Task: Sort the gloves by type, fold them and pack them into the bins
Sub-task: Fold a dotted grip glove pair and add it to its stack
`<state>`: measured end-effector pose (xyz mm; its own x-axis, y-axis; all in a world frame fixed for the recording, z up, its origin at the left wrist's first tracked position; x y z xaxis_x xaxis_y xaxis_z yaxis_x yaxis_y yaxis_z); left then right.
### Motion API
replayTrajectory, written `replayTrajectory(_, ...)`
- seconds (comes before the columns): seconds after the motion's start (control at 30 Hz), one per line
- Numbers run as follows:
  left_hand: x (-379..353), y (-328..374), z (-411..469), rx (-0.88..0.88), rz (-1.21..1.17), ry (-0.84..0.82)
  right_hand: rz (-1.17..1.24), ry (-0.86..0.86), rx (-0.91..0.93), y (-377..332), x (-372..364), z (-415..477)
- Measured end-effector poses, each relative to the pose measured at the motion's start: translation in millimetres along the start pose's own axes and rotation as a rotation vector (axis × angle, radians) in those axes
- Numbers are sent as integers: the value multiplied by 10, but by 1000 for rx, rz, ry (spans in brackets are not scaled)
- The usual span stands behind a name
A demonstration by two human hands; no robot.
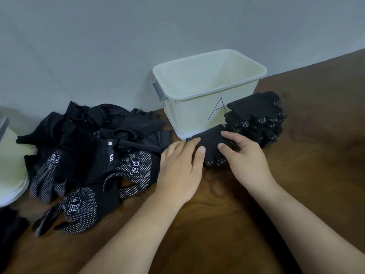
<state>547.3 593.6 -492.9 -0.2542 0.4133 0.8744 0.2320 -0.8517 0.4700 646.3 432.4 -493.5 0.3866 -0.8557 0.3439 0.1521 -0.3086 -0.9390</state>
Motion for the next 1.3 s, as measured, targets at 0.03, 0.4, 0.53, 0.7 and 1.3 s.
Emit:
replayTrajectory(0.03,-18,-1,2,2,26,-3,-36,-8,7,-17,2,-16)
replayTrajectory(0.4,26,33,-123,-38,150,65,-473,47,161,-103,-3,-293)
replayTrajectory(0.53,146,9,-307,-104,85,147,-542,133,248,-129,86,-408)
replayTrajectory(0.7,297,-172,-721,-136,1,180,-585,47,477,-282,-155,-565)
replayTrajectory(1.3,1303,-1529,-2239,57,-21,296,-744,-210,700,-739,-1732,-1043)
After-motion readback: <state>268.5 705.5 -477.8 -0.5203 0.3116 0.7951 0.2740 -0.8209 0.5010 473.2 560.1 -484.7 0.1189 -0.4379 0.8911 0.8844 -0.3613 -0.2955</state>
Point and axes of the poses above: each hand's wrist, its own z-axis towards the middle knuckle, its own x-axis out of the back of the hand, y = z × x, the point moved 5 cm from there along z, towards the middle knuckle, and after that the axes turned 8 degrees about -y, right-handed, at the moved point
